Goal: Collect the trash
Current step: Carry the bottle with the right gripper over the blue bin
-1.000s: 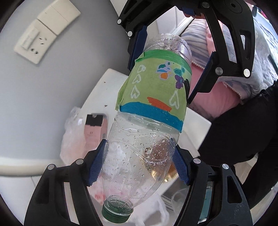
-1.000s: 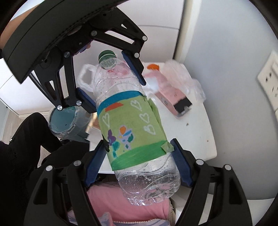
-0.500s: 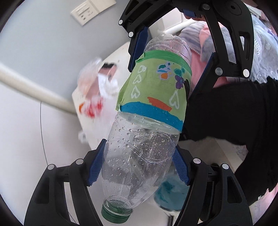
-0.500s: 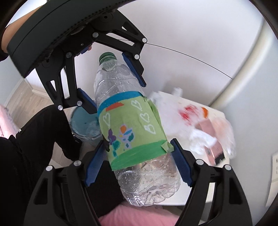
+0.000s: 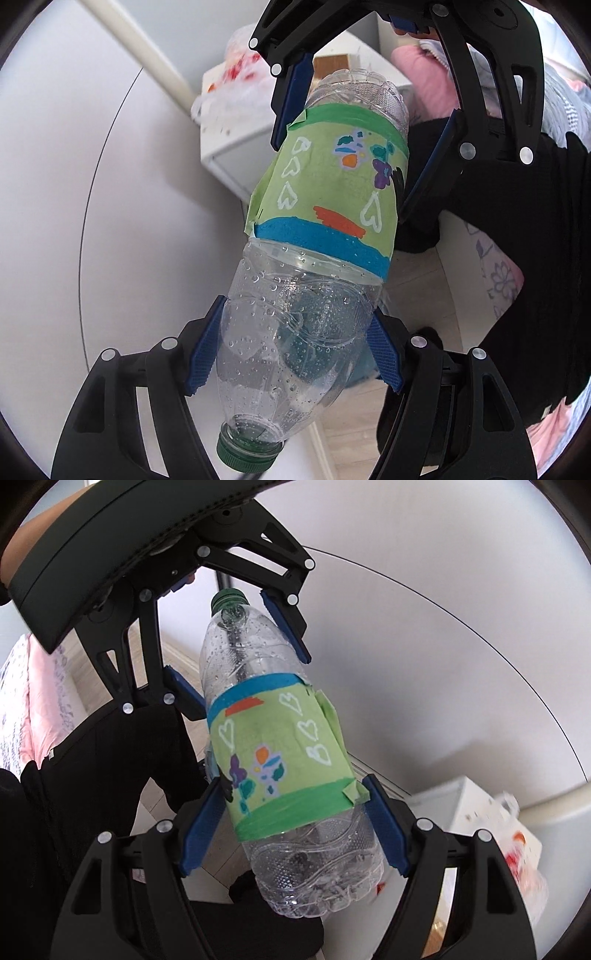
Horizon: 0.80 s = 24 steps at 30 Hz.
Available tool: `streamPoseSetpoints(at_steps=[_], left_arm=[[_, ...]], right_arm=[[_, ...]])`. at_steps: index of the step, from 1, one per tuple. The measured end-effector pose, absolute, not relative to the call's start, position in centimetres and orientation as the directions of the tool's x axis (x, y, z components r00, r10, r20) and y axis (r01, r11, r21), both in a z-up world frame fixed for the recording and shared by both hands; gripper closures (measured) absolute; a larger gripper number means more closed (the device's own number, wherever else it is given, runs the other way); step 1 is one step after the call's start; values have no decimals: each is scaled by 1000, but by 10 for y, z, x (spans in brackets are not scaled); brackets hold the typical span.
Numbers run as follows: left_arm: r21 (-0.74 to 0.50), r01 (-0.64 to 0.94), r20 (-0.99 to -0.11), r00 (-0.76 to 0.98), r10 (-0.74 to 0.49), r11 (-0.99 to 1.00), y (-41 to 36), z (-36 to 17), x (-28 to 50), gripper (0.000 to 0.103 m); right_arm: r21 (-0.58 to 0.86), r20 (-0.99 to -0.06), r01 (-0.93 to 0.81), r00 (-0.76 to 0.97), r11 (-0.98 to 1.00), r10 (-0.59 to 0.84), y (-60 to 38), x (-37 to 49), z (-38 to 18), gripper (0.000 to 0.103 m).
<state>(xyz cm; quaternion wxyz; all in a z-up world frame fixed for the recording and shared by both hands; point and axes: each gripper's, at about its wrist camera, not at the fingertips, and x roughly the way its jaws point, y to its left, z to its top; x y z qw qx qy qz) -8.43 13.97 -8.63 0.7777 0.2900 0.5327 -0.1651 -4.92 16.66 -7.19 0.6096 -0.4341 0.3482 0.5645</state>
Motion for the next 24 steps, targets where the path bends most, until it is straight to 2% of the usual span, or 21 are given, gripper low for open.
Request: streamPoseSetpoints(at_steps=[11,18,24], left_arm=[[196,450,-951,303,57,871,199,-146,-129,34],[146,405,-975,216,60,903,216,-225,-130,34],[60,366,-990,144,7,929,225,-280,-139,34]], right_arm=[[-79,-936,-984,19,-158,350,222,-54,-132,31],[-20,-951,-984,-36,-178,308,235,-42,-207,31],[63,-946,-976,-124,-207,300,230,-33,-259,31]])
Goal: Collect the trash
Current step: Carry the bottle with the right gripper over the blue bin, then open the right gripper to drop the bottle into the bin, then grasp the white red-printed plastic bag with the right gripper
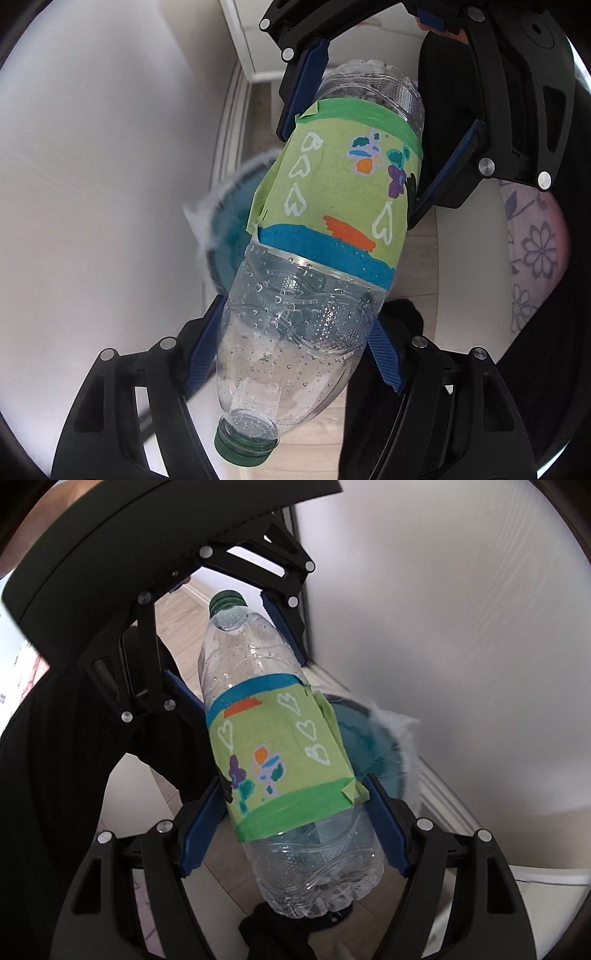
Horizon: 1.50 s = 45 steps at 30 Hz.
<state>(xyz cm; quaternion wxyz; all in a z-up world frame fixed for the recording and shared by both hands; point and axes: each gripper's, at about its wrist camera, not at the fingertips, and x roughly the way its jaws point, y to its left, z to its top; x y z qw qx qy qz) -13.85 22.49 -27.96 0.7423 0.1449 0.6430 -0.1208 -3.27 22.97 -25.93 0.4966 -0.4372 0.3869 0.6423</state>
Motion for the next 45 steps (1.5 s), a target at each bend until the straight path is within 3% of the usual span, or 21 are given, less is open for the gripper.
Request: streamPoseSetpoints(at_steps=[10,18,19,20,21,23,24,27,36,45], left_arm=[[44,294,-999,32,36,955,240,-344,-136,34],[45,307,-999,6,45,951,243,-354,-135,34],[43,303,-999,2,44,952,243,-354,-134,34],[37,297,-999,-2,39,954,242,-354,-133,33],[51,301,-999,8,51,952,242,-353,-132,30],[97,311,-995,35,90,945,239,-348,-130,14],[107,312,-994,46,98,944,237,-346,-130,8],[124,307,-992,67,109,944,231,-339,-127,6],[95,151,-967,250,55,984,231,-288,-126,6],[12,23,-880,475,-1,1000,218,-206,-105,6]], right_arm=[[64,-956,-963,-135,-263,260,248,-33,-321,31],[55,-942,-963,-138,-263,308,238,-41,-336,30],[31,-935,-965,-121,-261,335,234,-41,-335,27],[9,-926,-967,-103,-254,362,229,-40,-335,12],[-8,-920,-971,-86,-239,381,226,-38,-333,6],[-10,-915,-980,-72,-200,398,223,-32,-329,6],[-7,-913,-984,-67,-180,402,221,-28,-327,6],[-4,-909,-994,-41,-108,414,213,-16,-316,6],[20,-826,-995,41,102,562,168,-5,-247,6],[66,-696,-953,167,294,698,99,11,-158,6]])
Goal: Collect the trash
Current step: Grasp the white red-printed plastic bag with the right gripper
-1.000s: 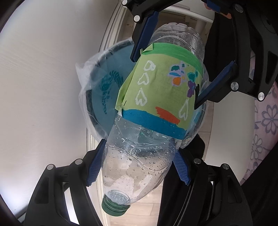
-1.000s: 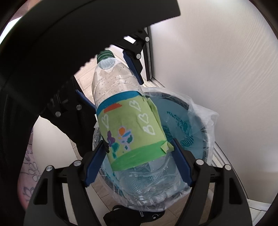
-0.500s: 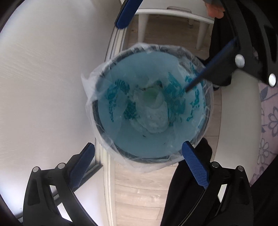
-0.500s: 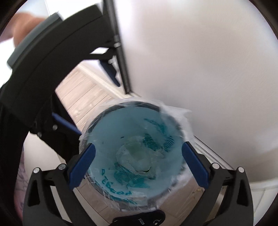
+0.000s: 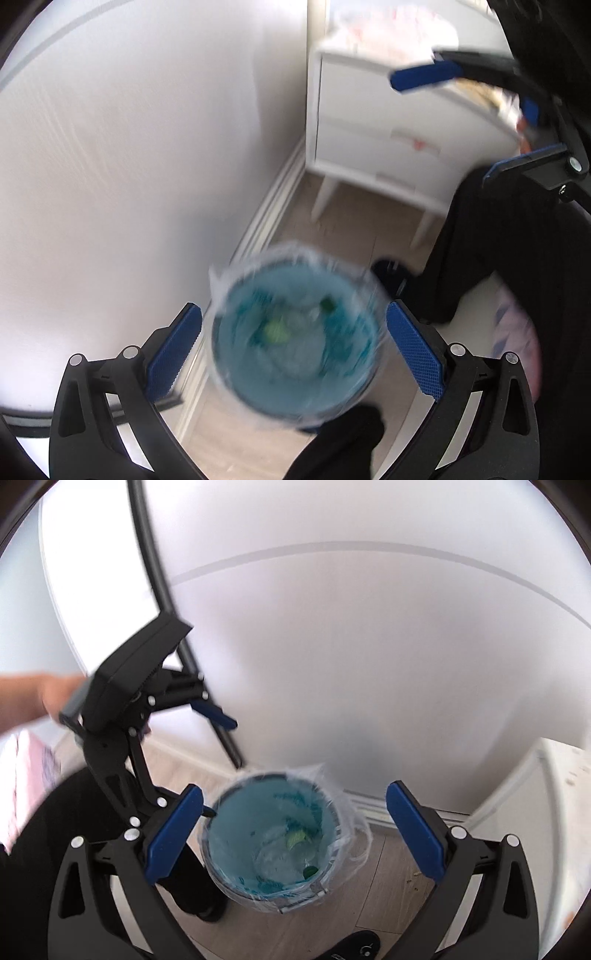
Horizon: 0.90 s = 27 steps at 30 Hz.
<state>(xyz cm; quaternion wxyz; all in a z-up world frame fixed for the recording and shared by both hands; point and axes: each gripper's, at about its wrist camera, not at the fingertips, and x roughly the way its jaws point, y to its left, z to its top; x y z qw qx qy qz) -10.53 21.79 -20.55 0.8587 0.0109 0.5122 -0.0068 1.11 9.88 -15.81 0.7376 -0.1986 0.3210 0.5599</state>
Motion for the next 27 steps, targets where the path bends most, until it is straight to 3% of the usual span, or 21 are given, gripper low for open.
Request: streamPoseSetpoints(at_steps=[12,20,27], left_arm=[[-10,83,-761,646,-62,996,162,-127,-44,6],[-71,141,-710,688,-149,987,128,-100,11,6],[-141,118,-700,690,-183,983,116,-94,63,6]], right_arm=[[36,-623,-835,411,549,666,1,50,-89,6],[243,-593,-676,464,695,658,-77,98,-67,6],[292,-629,-576,486,764,607,-105,137,-72,6]])
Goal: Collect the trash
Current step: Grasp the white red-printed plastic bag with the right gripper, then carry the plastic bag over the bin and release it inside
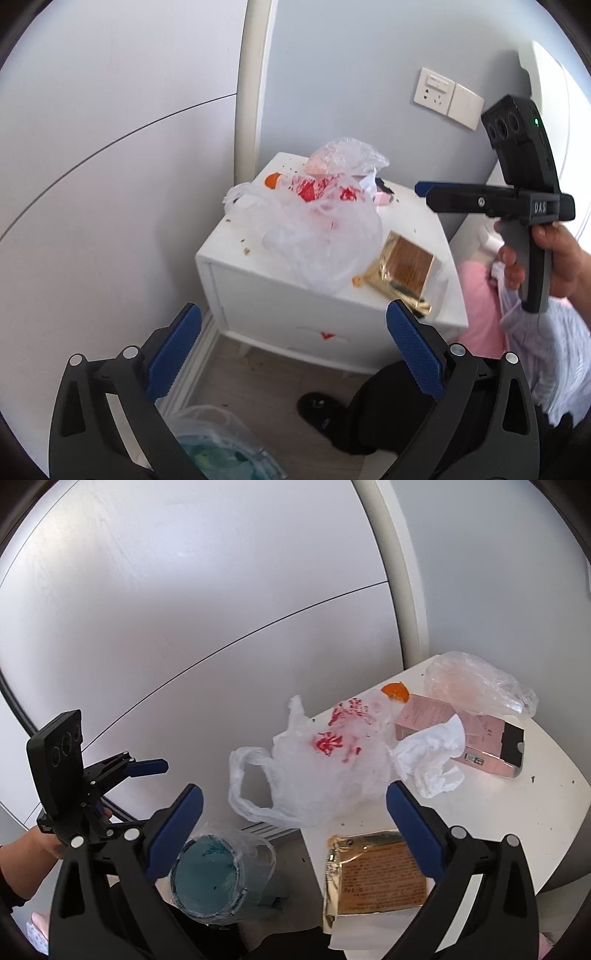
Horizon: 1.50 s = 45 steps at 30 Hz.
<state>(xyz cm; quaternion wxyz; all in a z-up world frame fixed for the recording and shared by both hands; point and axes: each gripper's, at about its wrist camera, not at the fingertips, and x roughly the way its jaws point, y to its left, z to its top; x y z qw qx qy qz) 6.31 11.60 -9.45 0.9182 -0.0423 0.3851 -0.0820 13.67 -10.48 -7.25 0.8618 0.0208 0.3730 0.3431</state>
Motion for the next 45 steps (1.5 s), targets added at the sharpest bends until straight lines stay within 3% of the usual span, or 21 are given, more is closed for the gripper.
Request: streamPoseSetpoints(at_steps=[9,24,27,29,31,32,37,40,45], left_arm=[[-328,145,-679,651,-340,933,117,-112,130,6],[-391,191,-689,588,-423,901,115,-159,185,6],[-421,177,-696,566,-442,889,114,-164,189,6],[-420,183,-695,565,-444,889,111,-166,189,14],[-411,183,-700,565,-438,893,108,-166,189,46],[-408,179,-703,564,-433,895,108,-166,188,51],[-403,210,-697,561,-448,891,103,-161,185,82],[-405,219,-683,573,-453,888,100,-152,179,93],[-392,238,-666,593,-453,889,95,-130,165,93]], right_arm=[[418,-655,-495,417,762,630,-108,187,-94,6],[483,-689,-422,358,767,630,-99,230,-126,7],[483,-692,-417,358,770,627,-97,230,-128,16],[484,-691,-412,361,772,626,-96,231,-129,25],[481,-694,-406,365,777,621,-97,230,-128,37],[480,-697,-405,363,778,618,-96,231,-129,45],[482,-698,-405,359,777,620,-98,227,-129,68],[472,-686,-407,387,782,616,-103,220,-122,77],[485,-653,-433,399,760,644,-105,202,-104,82]])
